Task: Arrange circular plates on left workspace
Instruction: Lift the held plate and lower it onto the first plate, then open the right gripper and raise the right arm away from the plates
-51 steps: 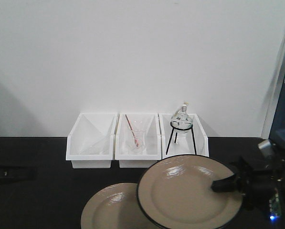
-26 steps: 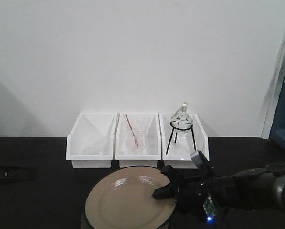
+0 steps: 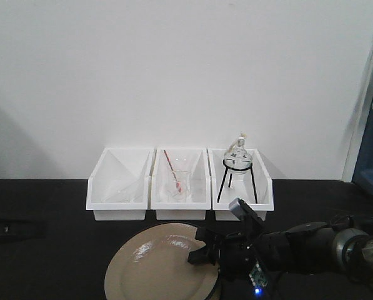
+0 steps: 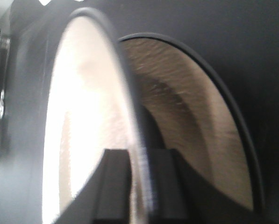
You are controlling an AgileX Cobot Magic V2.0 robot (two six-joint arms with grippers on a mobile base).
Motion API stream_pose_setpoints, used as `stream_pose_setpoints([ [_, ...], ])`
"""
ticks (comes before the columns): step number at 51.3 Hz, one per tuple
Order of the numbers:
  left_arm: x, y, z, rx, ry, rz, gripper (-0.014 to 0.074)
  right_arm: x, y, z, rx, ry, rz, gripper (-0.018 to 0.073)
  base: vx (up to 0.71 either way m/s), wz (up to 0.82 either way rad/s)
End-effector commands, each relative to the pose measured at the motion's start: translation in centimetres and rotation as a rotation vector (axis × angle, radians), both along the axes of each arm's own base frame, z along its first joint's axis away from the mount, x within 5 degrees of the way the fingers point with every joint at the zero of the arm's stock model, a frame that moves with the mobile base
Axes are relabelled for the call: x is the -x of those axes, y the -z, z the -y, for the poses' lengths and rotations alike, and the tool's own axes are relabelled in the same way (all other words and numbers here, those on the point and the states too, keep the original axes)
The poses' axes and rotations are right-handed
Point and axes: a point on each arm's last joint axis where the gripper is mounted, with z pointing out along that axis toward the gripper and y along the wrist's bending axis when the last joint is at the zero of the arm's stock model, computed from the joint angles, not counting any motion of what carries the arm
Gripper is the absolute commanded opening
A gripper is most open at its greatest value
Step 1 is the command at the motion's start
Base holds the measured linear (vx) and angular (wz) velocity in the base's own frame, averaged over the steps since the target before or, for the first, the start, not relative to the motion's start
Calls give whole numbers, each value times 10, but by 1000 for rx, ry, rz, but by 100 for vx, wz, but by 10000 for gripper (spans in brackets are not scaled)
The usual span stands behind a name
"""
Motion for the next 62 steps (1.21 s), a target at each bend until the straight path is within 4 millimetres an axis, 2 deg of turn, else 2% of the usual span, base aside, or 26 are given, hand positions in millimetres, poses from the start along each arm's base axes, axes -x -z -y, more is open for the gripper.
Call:
stream_pose_setpoints([
  [1,6,-18,5,49,16,54,406,-1,-40,-4,-45,-52,139,372,0,0],
  [6,7,-17,5,36,17,51,374,-1,-40,-2,19,-116,229,456,0,0],
  [10,7,-17,5,34,18,51,349,-2,-42,0,74,-152,303,487,0,0],
  [20,7,-17,5,33,18,50,303,-3,-49,4,215,-230,464,488,0,0],
  [28,6,-17,5,32,14,52,278,-3,-59,10,396,-314,628,488,0,0],
  [32,6,-17,4,29,10,53,265,-5,-69,17,508,-307,709,488,0,0],
  [37,5,-16,4,17,2,54,243,-8,-85,26,607,-213,761,488,0,0],
  [40,5,-14,2,-8,-8,54,217,-7,-101,32,647,-150,794,488,0,0],
  [41,3,-9,-2,-81,-28,49,150,0,-125,36,644,-94,836,469,0,0],
  [45,2,-6,-5,-121,-57,35,66,8,-146,39,615,-56,863,404,0,0],
  [48,1,-4,-7,-150,-79,20,-9,18,-166,41,572,-9,882,305,0,0],
  [53,2,0,-11,-217,-88,15,-3,37,-200,46,521,52,923,46,0,0],
  [55,3,0,-12,-246,-104,20,-1,47,-215,49,520,57,954,-17,0,0],
  [62,21,-1,-17,-343,-203,95,-1,85,-257,57,505,62,1021,-3,0,0],
])
